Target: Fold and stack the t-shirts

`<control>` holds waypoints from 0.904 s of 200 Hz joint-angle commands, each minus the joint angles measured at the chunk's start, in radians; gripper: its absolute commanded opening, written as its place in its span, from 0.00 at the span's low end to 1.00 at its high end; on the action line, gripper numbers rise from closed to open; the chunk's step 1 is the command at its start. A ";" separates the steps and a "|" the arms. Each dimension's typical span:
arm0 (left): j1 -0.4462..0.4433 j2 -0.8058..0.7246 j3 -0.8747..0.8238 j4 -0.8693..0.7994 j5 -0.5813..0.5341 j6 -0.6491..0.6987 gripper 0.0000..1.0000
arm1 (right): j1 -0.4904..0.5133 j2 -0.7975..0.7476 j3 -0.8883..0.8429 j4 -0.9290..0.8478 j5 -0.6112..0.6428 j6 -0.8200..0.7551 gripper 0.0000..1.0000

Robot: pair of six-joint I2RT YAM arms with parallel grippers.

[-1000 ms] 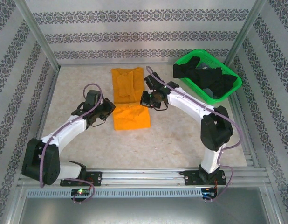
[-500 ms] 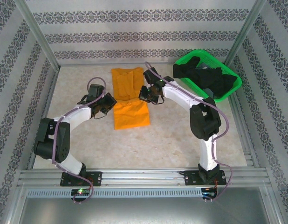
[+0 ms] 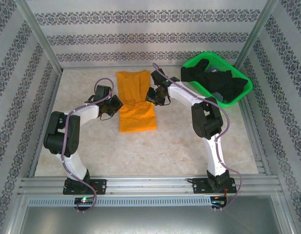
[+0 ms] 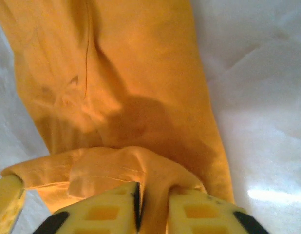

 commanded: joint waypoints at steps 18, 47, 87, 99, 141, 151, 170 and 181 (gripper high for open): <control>0.048 0.026 0.068 0.015 -0.004 0.027 0.38 | -0.035 0.049 0.116 -0.022 -0.043 -0.028 0.39; 0.058 -0.045 0.056 0.000 -0.012 0.047 0.41 | -0.058 -0.028 0.041 0.046 -0.024 -0.051 0.44; 0.039 -0.233 -0.131 -0.093 0.011 0.008 0.41 | -0.047 -0.221 -0.249 0.132 -0.016 -0.070 0.47; 0.009 -0.294 -0.198 -0.121 0.016 -0.019 0.41 | -0.029 -0.284 -0.364 0.169 -0.024 -0.049 0.47; -0.065 -0.406 -0.338 -0.238 0.040 -0.132 0.48 | 0.048 -0.412 -0.655 0.251 -0.034 0.056 0.50; -0.077 -0.405 -0.347 -0.258 0.042 -0.140 0.49 | 0.059 -0.418 -0.693 0.263 -0.038 0.077 0.51; -0.094 -0.393 -0.369 -0.257 0.046 -0.159 0.51 | 0.076 -0.411 -0.727 0.283 -0.051 0.094 0.51; -0.100 -0.383 -0.383 -0.227 0.051 -0.178 0.51 | 0.085 -0.400 -0.732 0.293 -0.056 0.101 0.51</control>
